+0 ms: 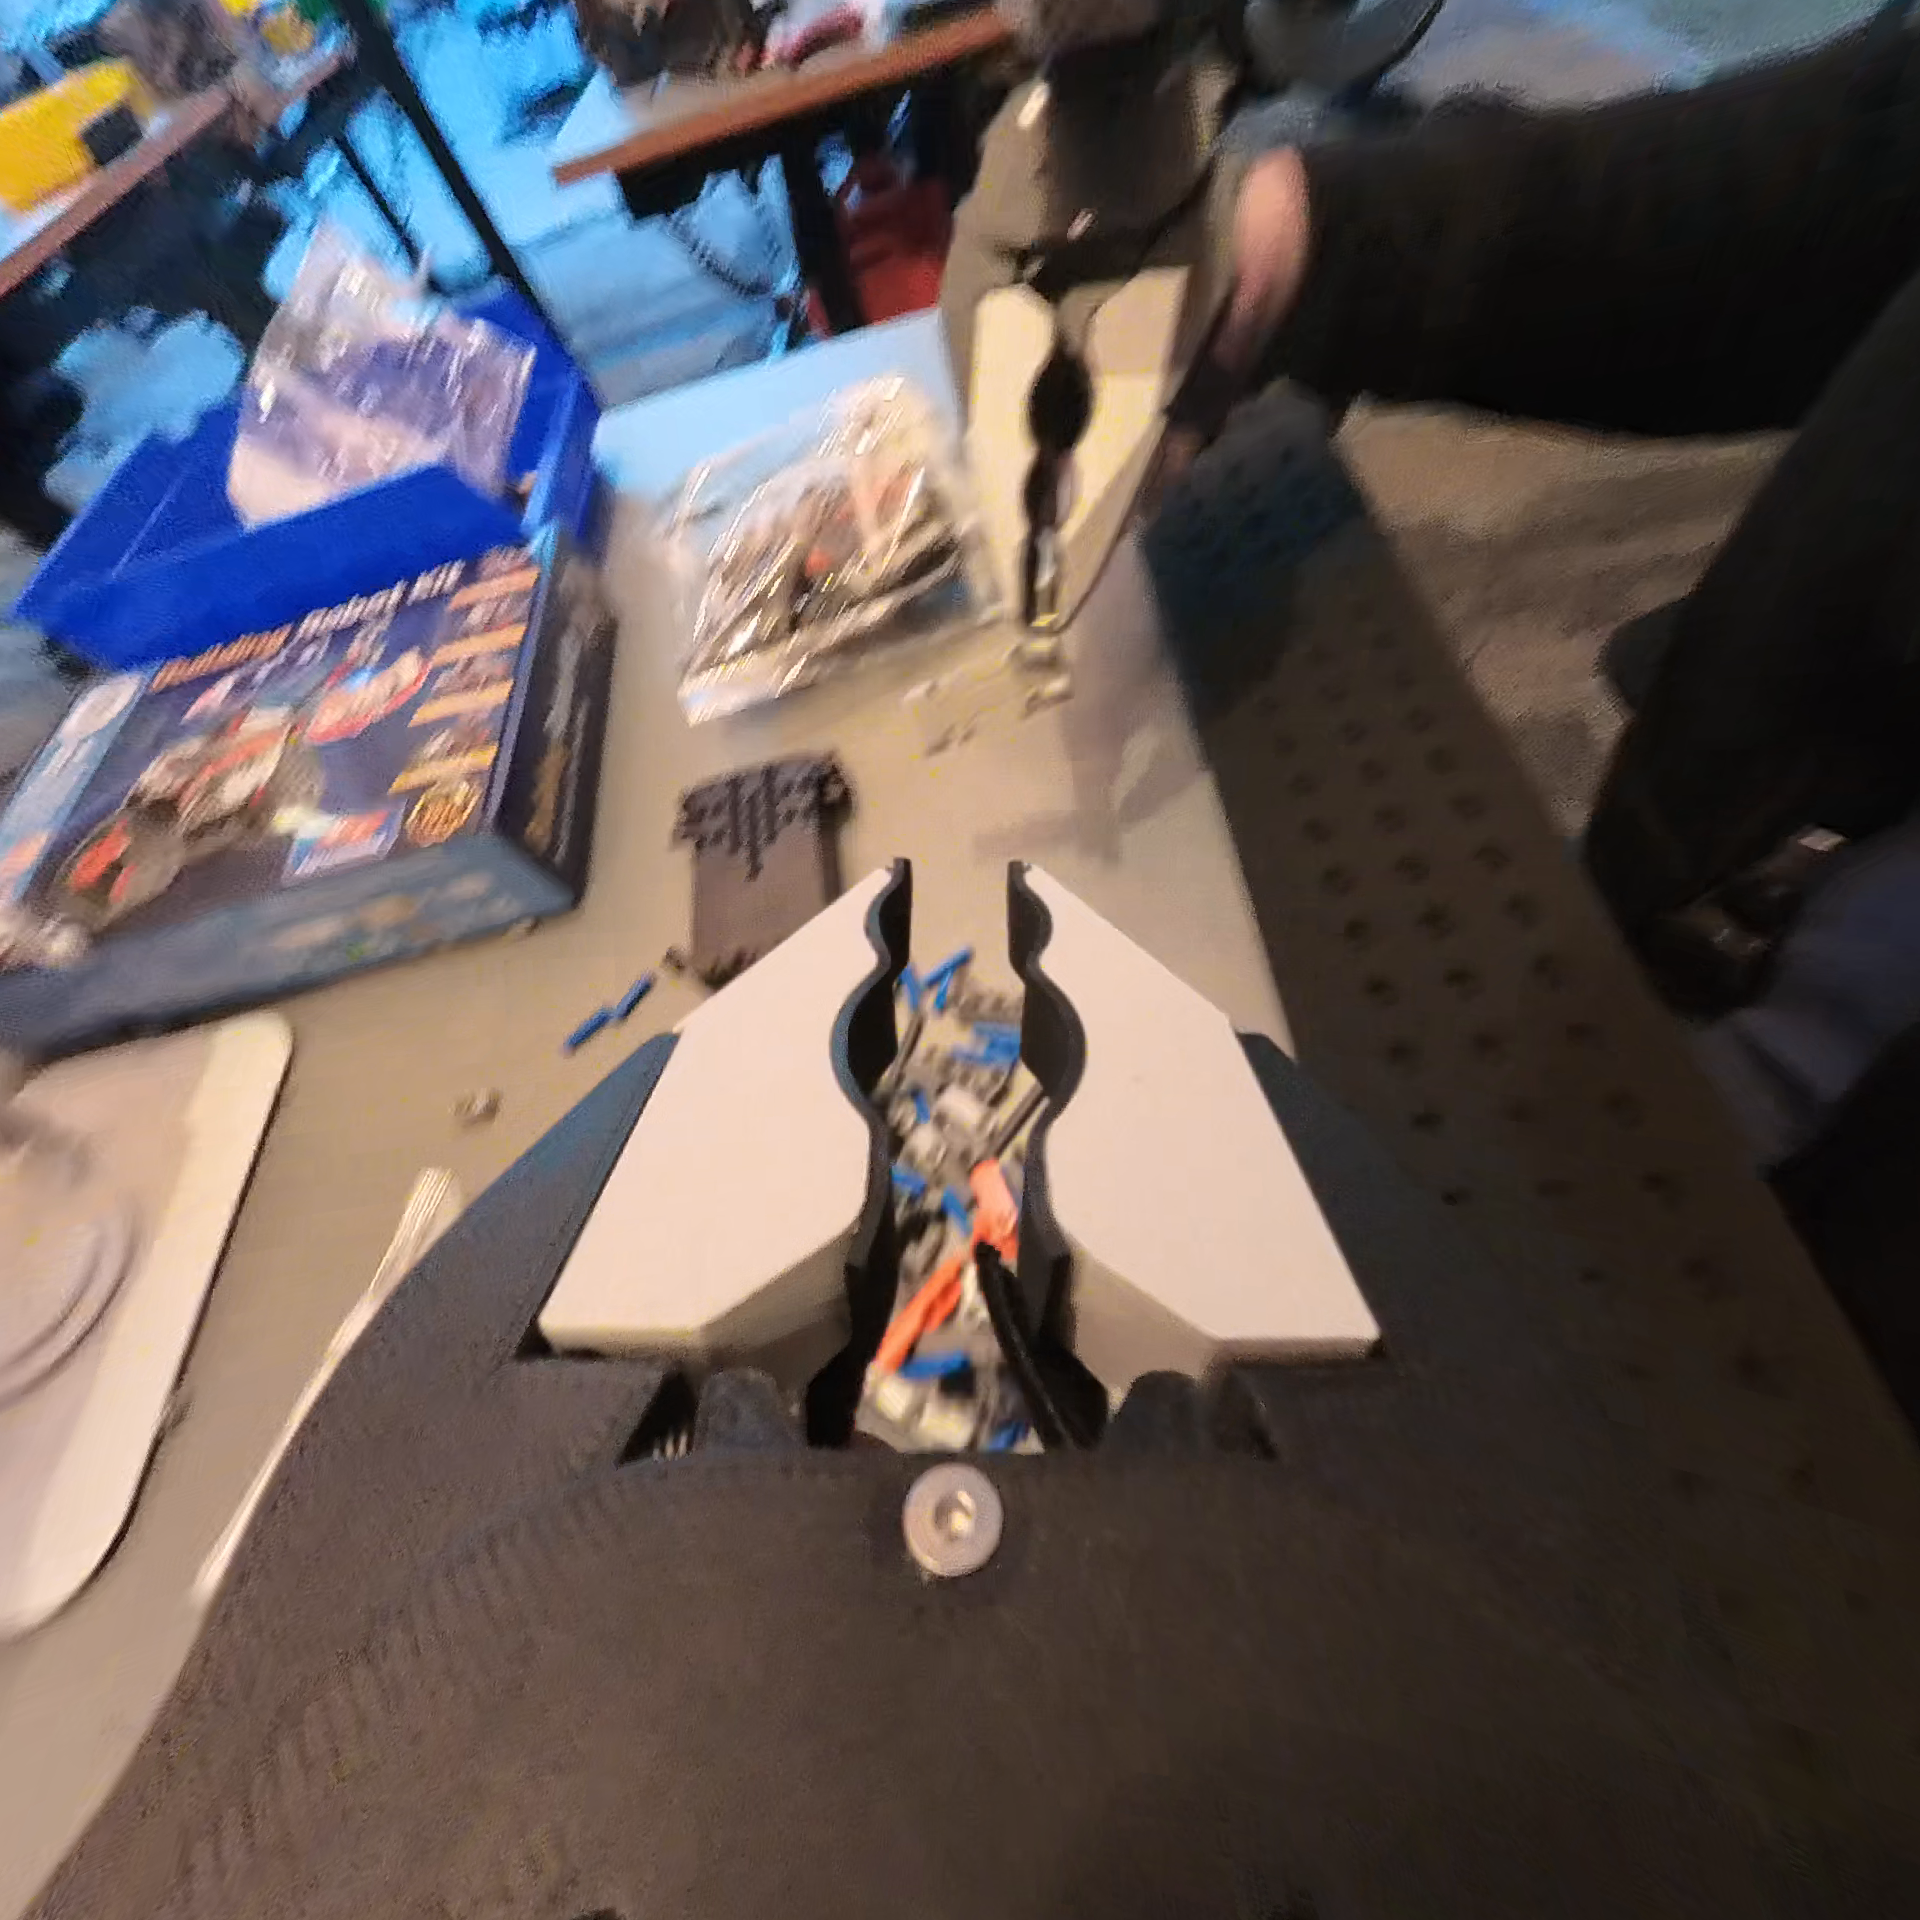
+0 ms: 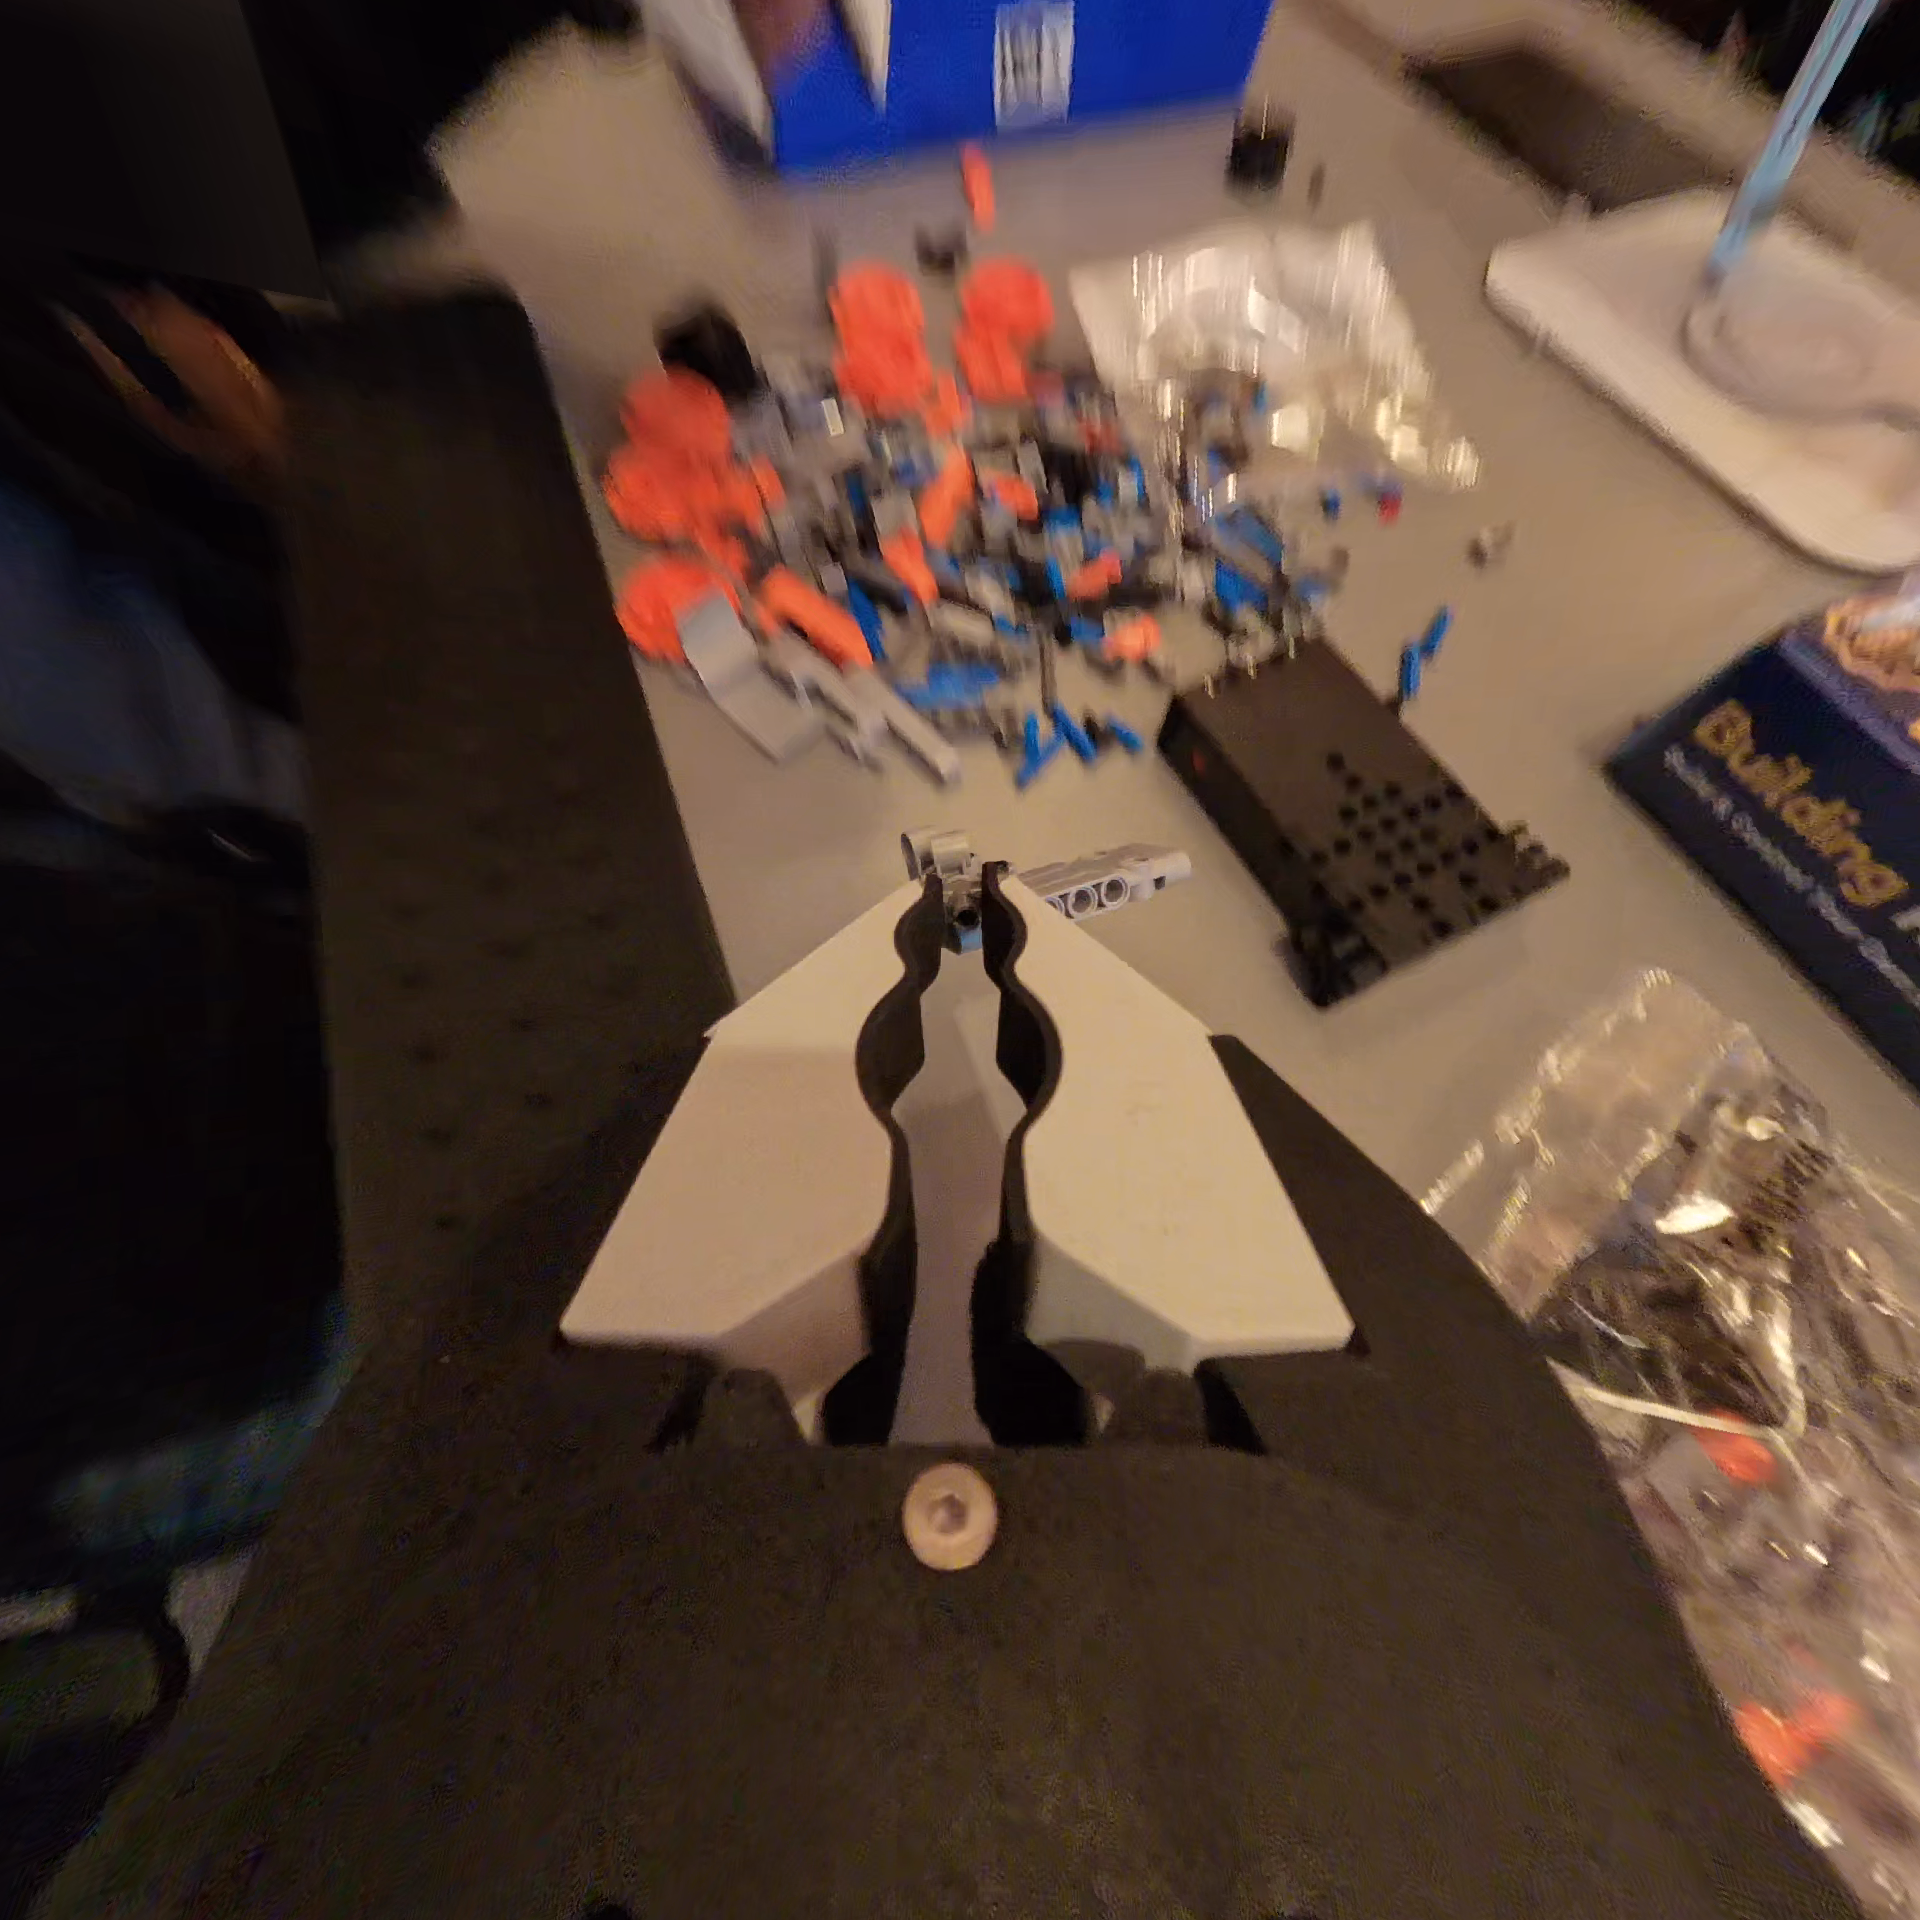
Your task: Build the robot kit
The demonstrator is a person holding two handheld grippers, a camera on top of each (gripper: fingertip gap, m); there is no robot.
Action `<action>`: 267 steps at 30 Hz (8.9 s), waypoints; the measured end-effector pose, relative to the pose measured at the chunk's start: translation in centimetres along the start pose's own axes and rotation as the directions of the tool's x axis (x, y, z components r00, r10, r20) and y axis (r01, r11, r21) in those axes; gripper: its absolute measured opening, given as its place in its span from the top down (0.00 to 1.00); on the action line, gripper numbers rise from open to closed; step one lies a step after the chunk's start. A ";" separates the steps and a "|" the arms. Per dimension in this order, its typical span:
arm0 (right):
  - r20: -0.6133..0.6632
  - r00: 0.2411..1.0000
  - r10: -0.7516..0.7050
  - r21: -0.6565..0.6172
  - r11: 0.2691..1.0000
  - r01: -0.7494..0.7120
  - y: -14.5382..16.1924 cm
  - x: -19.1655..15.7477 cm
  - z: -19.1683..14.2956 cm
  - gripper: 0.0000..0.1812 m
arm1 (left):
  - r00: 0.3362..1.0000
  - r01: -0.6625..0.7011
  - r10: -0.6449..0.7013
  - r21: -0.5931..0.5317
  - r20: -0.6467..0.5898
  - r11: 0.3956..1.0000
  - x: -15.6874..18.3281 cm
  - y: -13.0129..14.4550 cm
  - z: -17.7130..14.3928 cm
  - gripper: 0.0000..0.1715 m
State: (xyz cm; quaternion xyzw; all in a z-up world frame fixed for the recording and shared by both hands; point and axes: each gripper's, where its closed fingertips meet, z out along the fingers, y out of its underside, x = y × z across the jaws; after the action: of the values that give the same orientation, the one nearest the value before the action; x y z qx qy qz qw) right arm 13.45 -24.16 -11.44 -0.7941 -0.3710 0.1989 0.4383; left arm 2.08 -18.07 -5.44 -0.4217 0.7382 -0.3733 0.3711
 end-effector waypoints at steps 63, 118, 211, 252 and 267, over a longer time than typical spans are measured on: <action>0.132 0.990 -0.045 -0.281 0.956 0.081 -5.1 2.8 18.6 0.89 | 0.882 0.415 -0.277 -0.350 0.381 0.840 -8.7 17.8 -3.6 0.83; -0.035 0.932 0.362 -0.251 0.899 -0.359 -6.9 12.8 21.7 0.82 | 0.880 0.412 -0.245 -0.396 0.408 0.821 -9.3 20.0 -2.5 1.00; 0.272 0.962 -0.007 -0.238 0.968 0.074 -8.5 4.4 22.9 0.93 | 0.559 0.603 -0.651 0.288 0.513 0.744 -16.8 14.5 -11.0 1.00; 0.050 0.998 0.049 -0.110 0.993 -0.043 -7.0 3.8 7.0 0.92 | 0.581 0.784 -0.712 -0.034 0.394 0.620 -9.6 16.3 -7.6 0.72; -0.080 0.985 0.151 0.200 0.971 -0.132 -7.7 0.2 2.4 0.92 | 0.952 0.307 -0.307 -0.026 0.021 0.951 0.2 -1.2 5.0 0.91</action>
State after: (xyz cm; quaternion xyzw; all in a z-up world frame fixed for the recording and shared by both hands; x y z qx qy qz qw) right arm 8.82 -20.08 -6.17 -0.7806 -0.2710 0.2270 0.5155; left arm 6.66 -19.88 -6.71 -0.5398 0.6658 -0.4123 0.3087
